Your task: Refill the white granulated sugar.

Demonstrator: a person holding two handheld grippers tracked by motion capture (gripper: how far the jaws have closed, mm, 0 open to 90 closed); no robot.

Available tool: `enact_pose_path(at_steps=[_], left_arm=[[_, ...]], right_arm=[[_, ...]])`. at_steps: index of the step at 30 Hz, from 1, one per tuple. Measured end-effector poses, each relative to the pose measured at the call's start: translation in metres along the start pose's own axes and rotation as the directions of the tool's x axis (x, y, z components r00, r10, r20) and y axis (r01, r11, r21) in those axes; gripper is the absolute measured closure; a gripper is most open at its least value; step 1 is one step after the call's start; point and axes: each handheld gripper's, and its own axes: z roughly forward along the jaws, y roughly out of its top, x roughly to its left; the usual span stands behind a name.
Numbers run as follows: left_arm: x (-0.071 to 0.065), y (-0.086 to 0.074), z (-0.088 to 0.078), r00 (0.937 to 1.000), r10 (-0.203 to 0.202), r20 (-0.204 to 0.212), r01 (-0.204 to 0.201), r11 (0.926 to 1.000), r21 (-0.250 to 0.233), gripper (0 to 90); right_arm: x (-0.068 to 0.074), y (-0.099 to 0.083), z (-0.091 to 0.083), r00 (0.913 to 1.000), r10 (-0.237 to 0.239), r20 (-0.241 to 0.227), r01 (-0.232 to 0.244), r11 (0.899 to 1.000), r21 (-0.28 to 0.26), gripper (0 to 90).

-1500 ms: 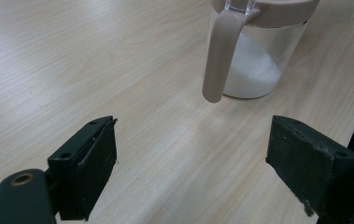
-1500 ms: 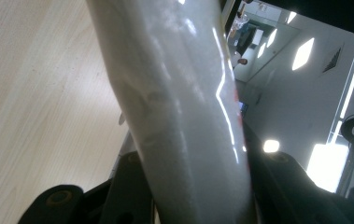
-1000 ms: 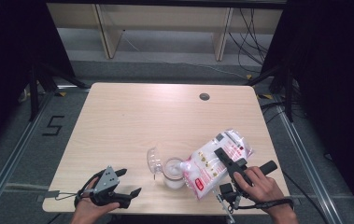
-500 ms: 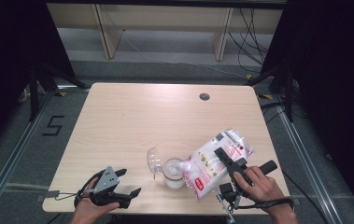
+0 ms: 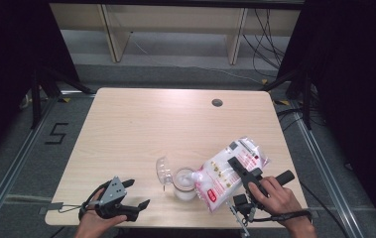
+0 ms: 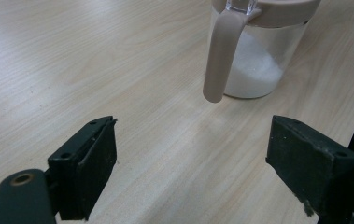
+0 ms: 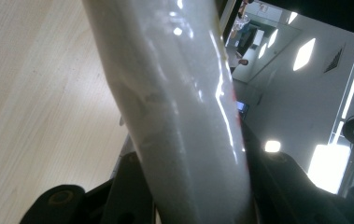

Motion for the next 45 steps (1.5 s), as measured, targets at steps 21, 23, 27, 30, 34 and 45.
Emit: enact_pose_path(at_steps=[21,23,27,30,34,45], left_arm=[[0.0002,0.0001,-0.0001,1.0000,0.003,-0.001,-0.003,1.0000,-0.001,15.6],[-0.0001,0.0000,-0.0001,1.0000,0.000,0.000,0.000,1.0000,-0.001,15.6],[-0.0001,0.0000,-0.0002,1.0000,0.000,-0.001,0.000,1.0000,0.000,15.6],[-0.0001,0.0000,-0.0002,1.0000,0.001,-0.001,-0.001,1.0000,0.001,15.6],[-0.0002,0.0000,-0.0001,1.0000,0.000,0.000,0.000,1.0000,0.001,15.6],[-0.0002,-0.0001,0.0000,1.0000,-0.001,0.000,0.001,1.0000,0.001,15.6]], right_arm=[[0.0017,-0.0009,0.0007,0.9998,0.018,0.002,-0.018,1.000,-0.006,70.1],[0.0016,-0.0010,0.0008,0.9999,0.015,0.004,-0.015,1.000,-0.008,70.2],[0.0012,-0.0003,0.0011,0.9999,0.006,0.009,-0.006,1.000,-0.011,70.3],[0.0017,-0.0008,0.0006,0.9997,0.024,0.000,-0.024,1.000,-0.009,70.4],[-0.0001,-0.0018,0.0013,1.0000,0.001,0.006,-0.001,1.000,-0.019,70.7],[-0.0011,-0.0021,0.0014,1.0000,-0.007,-0.006,0.006,1.000,-0.016,71.1]])
